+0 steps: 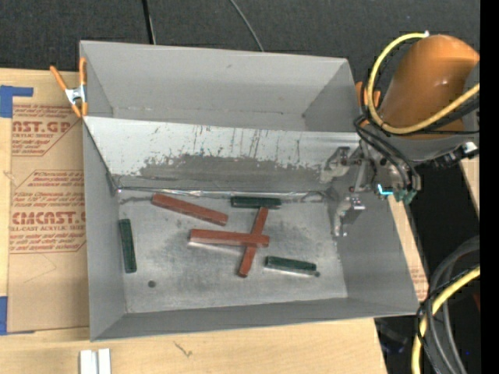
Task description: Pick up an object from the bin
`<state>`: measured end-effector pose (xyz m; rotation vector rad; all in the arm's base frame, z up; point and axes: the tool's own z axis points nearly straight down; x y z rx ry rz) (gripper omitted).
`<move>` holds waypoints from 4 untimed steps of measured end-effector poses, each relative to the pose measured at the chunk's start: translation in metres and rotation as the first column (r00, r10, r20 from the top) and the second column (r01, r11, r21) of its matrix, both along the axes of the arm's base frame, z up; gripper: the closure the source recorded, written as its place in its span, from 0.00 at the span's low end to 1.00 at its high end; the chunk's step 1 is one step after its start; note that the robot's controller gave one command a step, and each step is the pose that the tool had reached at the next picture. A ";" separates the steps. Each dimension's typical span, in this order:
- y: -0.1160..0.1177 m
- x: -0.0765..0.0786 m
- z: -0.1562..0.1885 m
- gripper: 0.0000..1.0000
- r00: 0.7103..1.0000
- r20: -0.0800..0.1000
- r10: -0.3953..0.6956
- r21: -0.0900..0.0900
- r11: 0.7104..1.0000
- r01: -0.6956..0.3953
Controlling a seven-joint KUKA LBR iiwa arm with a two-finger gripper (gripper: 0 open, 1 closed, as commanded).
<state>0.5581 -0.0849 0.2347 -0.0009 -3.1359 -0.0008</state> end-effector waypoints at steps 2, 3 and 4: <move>0.003 -0.015 -0.038 0.00 0.998 0.014 0.056 -0.002 0.998 -0.056; 0.009 -0.020 -0.105 0.00 0.997 0.011 0.077 -0.002 0.997 -0.077; 0.030 -0.051 -0.158 1.00 1.000 0.020 0.003 -0.002 1.000 -0.003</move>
Offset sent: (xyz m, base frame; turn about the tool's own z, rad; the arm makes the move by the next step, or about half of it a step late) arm -0.0434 0.0064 -0.1096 -0.1382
